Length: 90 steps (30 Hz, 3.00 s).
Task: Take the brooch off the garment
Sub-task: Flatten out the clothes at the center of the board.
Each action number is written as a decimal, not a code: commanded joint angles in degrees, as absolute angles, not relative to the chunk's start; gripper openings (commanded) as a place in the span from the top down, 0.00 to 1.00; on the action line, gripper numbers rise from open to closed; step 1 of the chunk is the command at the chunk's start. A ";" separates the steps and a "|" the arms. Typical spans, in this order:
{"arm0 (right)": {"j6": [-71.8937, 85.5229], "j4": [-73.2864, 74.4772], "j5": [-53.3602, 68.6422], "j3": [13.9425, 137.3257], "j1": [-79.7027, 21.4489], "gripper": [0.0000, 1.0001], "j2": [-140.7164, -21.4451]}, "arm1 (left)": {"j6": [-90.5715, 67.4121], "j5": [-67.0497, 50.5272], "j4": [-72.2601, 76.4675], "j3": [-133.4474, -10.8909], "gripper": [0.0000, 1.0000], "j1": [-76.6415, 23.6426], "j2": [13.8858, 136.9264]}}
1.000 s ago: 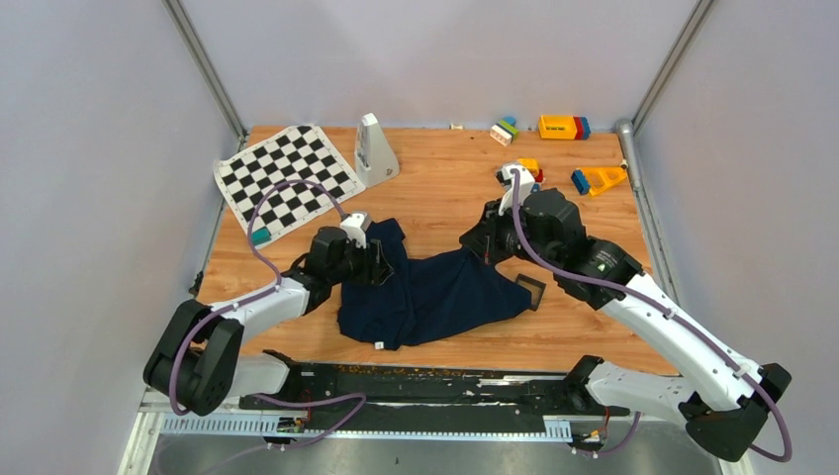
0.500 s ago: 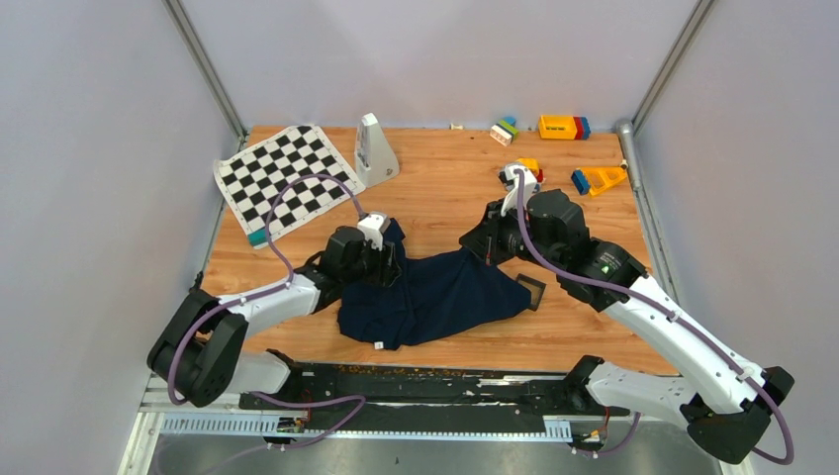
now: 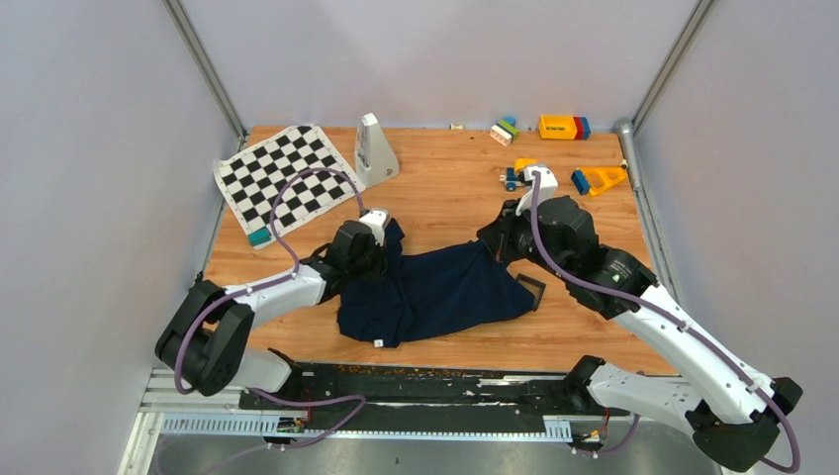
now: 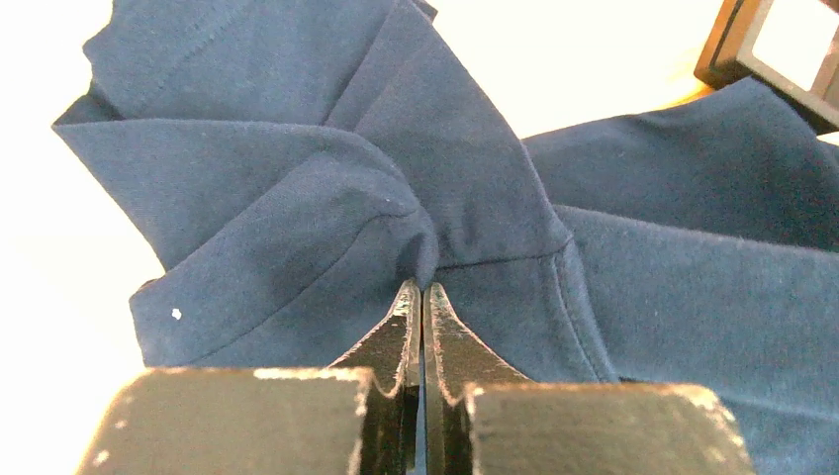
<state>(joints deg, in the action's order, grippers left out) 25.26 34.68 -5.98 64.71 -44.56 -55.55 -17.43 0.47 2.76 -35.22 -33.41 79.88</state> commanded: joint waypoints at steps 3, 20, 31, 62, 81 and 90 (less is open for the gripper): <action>26.77 35.98 -19.85 62.11 -42.94 1.00 -52.98 | -20.96 1.34 0.87 -34.38 1.00 -32.03 70.71; 33.01 36.39 -8.91 67.02 -17.74 1.00 -61.07 | -27.59 -6.13 -33.03 -55.74 1.00 -6.70 54.85; 31.69 43.92 -4.34 90.13 -12.19 1.00 -65.25 | -25.95 3.52 -51.50 -83.33 1.00 -0.79 56.72; 27.76 36.48 20.37 65.06 -12.17 1.00 -61.45 | -14.74 5.91 -31.28 -53.59 0.35 -43.07 55.28; 26.78 36.49 20.26 62.44 -12.19 1.00 -59.07 | -14.83 9.06 -21.46 -58.49 0.52 -59.21 87.57; 26.40 36.47 19.39 61.97 -12.21 1.00 -58.94 | -17.54 10.91 -23.19 -60.43 1.00 -59.16 91.58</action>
<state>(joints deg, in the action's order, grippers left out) 27.68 38.72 20.01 62.61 -12.29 -60.31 -15.94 8.27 -22.96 -57.34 -58.92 91.81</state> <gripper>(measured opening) 0.026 0.086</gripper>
